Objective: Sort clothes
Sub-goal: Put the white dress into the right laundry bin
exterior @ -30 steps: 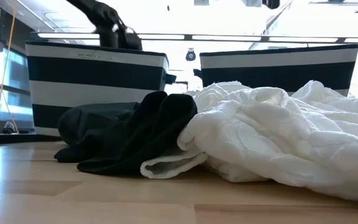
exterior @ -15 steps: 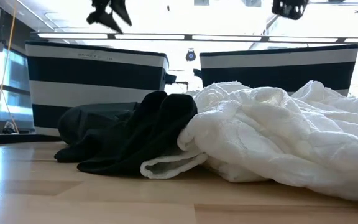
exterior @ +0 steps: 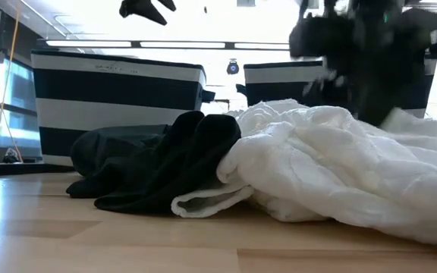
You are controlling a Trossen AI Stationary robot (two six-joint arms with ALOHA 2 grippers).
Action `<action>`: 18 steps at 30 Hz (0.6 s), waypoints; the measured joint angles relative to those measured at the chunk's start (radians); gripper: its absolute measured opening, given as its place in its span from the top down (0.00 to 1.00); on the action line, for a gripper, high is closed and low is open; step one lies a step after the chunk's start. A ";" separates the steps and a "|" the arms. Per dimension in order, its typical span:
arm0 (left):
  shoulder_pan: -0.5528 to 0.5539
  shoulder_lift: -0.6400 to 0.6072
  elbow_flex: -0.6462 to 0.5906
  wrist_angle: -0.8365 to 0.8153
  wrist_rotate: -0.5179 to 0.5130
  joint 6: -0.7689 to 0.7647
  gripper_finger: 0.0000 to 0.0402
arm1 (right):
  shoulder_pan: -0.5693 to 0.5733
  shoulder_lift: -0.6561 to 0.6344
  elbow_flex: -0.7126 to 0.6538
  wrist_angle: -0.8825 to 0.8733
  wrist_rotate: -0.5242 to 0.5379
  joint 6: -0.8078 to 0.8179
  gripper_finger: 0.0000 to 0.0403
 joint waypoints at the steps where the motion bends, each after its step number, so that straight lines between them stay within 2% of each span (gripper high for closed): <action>1: -0.009 0.004 0.000 0.000 0.000 0.000 0.43 | 0.000 0.032 0.000 0.004 -0.007 -0.001 0.34; 4: -0.030 0.016 0.000 -0.001 0.000 0.000 0.43 | 0.008 0.116 0.008 0.017 -0.020 0.016 0.35; 7: -0.047 0.020 0.000 -0.001 0.000 0.000 0.43 | 0.028 0.168 0.013 0.026 0.026 0.049 0.42; 11: -0.064 0.020 0.000 -0.001 -0.001 -0.007 0.43 | 0.049 0.181 -0.008 0.048 0.090 0.129 0.65; 15: -0.073 0.020 0.000 -0.001 -0.004 -0.019 0.43 | 0.068 0.157 -0.015 0.038 0.083 0.198 0.91; 18: -0.083 0.020 0.000 0.002 -0.008 -0.033 0.43 | 0.087 0.080 -0.036 -0.023 0.012 0.268 0.95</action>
